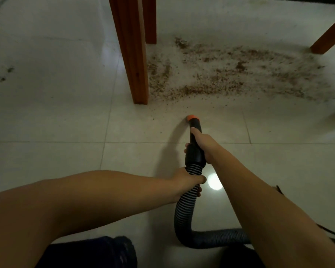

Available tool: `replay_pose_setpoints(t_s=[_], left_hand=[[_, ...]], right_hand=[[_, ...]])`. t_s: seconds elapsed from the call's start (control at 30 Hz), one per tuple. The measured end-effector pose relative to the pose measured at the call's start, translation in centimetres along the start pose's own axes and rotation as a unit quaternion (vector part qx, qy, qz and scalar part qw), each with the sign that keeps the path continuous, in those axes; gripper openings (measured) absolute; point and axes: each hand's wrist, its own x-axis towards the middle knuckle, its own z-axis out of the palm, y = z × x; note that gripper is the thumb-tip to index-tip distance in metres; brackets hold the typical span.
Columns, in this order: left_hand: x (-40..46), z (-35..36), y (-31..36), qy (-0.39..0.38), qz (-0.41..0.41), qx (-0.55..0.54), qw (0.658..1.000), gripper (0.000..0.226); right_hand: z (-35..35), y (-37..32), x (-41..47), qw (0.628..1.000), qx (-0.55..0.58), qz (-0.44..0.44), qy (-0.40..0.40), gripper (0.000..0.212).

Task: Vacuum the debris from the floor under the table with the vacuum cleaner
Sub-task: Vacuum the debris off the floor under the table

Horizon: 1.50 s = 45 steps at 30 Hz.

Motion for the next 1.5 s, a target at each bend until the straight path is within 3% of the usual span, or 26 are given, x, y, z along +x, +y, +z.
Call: replay_pose_setpoints(t_s=[0.4,0.8,1.5], left_hand=[[-1.8,-1.7,-3.6,0.016,-0.04,-0.084,0.996,0.012],[-1.5,-4.8,-2.0,0.067,-0.032,-0.147,0.986,0.009],[2.3,0.5,2.5,-0.018,-0.049,-0.074,0.996,0.012]], right_hand=[[3.9,2.3,-1.1,0.995,-0.077,-0.017,-0.061,0.033],[8.8,-0.1,0.7,0.982,-0.146,-0.031,-0.114,0.036],[-0.8,-2.2,3.4,0.998,-0.053,-0.029,0.028,0.046]])
